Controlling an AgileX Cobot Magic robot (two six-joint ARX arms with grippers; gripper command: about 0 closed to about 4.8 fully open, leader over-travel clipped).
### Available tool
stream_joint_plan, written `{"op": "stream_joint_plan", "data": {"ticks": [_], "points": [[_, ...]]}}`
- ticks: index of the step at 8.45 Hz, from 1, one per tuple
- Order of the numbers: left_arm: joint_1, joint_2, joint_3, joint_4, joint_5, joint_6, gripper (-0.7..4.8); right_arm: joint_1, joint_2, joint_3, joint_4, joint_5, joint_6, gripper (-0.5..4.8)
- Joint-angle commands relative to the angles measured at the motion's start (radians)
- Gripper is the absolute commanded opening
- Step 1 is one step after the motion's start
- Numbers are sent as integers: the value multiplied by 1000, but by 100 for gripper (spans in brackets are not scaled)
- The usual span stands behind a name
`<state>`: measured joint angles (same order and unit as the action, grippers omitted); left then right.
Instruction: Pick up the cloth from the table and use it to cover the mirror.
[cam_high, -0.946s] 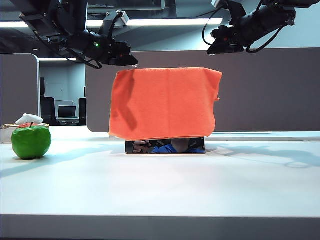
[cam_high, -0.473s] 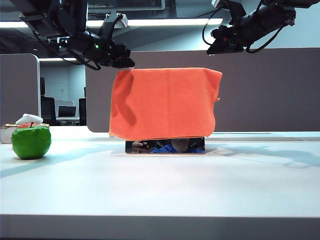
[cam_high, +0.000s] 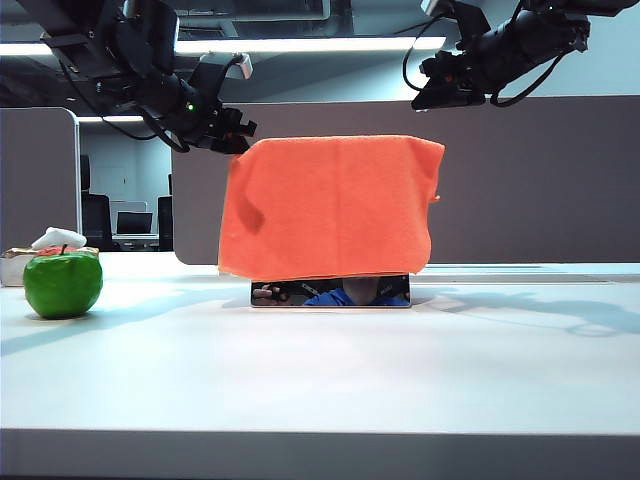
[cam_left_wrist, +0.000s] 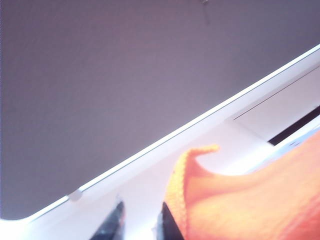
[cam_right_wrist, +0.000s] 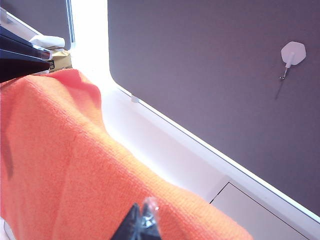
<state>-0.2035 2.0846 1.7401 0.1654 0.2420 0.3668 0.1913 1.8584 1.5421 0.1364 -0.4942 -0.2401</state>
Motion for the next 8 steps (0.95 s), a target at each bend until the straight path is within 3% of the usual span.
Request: {"op": "stream_joint_plan", "data": {"ticks": [1, 3, 5, 8], "points": [[0, -2, 5, -8, -154, 3, 91, 2, -5, 5, 9, -5, 5, -1], [0, -8, 5, 16, -244, -4, 90, 2, -5, 5, 9, 3, 5, -1], [0, -36, 5, 45, -34, -13, 89, 2, -4, 5, 1, 45, 5, -1], [16, -85, 5, -84, 28, -54, 94, -13, -5, 5, -135, 134, 5, -1]]}}
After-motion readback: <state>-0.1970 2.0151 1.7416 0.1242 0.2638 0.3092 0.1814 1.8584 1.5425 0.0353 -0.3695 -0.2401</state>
